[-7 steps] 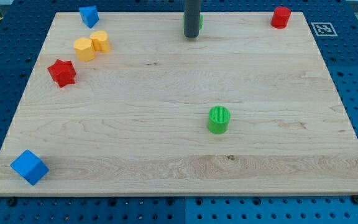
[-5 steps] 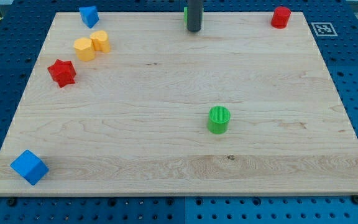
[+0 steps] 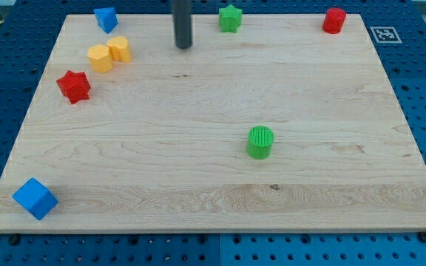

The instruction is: Point your arm towards yellow hexagon

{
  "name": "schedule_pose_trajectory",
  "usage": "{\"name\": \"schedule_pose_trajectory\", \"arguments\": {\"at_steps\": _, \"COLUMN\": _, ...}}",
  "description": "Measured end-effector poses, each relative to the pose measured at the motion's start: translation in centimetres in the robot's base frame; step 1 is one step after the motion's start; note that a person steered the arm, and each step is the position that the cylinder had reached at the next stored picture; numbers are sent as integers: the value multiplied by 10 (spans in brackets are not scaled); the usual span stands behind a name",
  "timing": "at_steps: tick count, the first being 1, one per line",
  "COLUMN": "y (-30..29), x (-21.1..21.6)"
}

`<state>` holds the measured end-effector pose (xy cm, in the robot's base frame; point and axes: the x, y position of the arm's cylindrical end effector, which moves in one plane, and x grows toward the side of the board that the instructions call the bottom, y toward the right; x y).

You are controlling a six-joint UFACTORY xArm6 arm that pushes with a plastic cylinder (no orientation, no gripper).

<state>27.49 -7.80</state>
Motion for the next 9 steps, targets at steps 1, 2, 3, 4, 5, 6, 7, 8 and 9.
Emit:
{"name": "schedule_pose_trajectory", "arguments": {"at_steps": 1, "y": -10, "x": -2}}
{"name": "schedule_pose_trajectory", "arguments": {"at_steps": 2, "y": -27, "x": -15}}
{"name": "schedule_pose_trajectory", "arguments": {"at_steps": 3, "y": -46, "x": -17}}
{"name": "schedule_pose_trajectory", "arguments": {"at_steps": 4, "y": -57, "x": -17}}
{"name": "schedule_pose_trajectory", "arguments": {"at_steps": 5, "y": -74, "x": -17}}
{"name": "schedule_pose_trajectory", "arguments": {"at_steps": 6, "y": -95, "x": -17}}
{"name": "schedule_pose_trajectory", "arguments": {"at_steps": 7, "y": -117, "x": -17}}
{"name": "schedule_pose_trajectory", "arguments": {"at_steps": 8, "y": -140, "x": -1}}
{"name": "schedule_pose_trajectory", "arguments": {"at_steps": 9, "y": -166, "x": 28}}
